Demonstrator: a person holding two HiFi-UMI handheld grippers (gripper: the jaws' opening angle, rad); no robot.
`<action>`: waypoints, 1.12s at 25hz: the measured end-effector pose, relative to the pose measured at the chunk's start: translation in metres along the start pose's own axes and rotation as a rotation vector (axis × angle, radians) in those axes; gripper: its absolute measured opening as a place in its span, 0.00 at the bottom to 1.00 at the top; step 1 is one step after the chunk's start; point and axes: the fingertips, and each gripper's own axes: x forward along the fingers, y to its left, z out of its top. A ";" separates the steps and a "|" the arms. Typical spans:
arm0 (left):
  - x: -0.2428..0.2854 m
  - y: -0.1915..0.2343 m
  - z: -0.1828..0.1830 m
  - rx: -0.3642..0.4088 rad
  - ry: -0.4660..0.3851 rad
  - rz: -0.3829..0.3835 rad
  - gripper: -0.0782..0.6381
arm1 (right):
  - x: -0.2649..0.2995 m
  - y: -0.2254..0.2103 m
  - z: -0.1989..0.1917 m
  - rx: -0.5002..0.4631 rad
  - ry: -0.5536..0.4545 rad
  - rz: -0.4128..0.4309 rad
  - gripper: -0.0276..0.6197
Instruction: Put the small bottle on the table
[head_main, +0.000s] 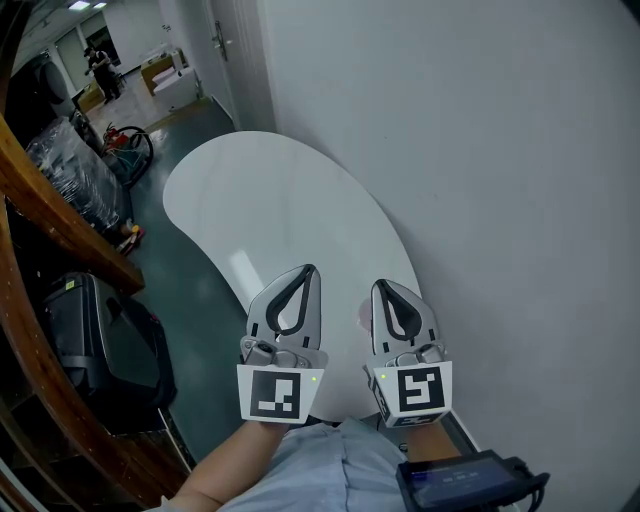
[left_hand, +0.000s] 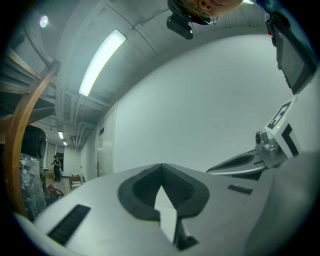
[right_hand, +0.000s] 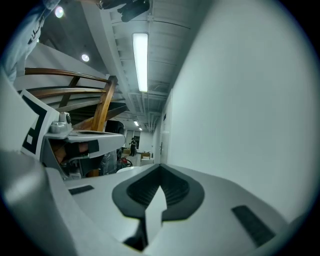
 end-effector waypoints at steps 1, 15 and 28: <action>0.000 -0.001 0.000 -0.002 0.001 0.000 0.11 | -0.001 0.000 0.001 -0.009 -0.009 0.001 0.05; 0.001 0.001 0.005 0.008 0.004 -0.006 0.11 | 0.003 -0.003 0.010 -0.010 -0.008 0.005 0.04; 0.009 0.007 -0.003 0.000 0.012 -0.011 0.11 | 0.014 -0.003 0.004 -0.006 -0.001 0.002 0.04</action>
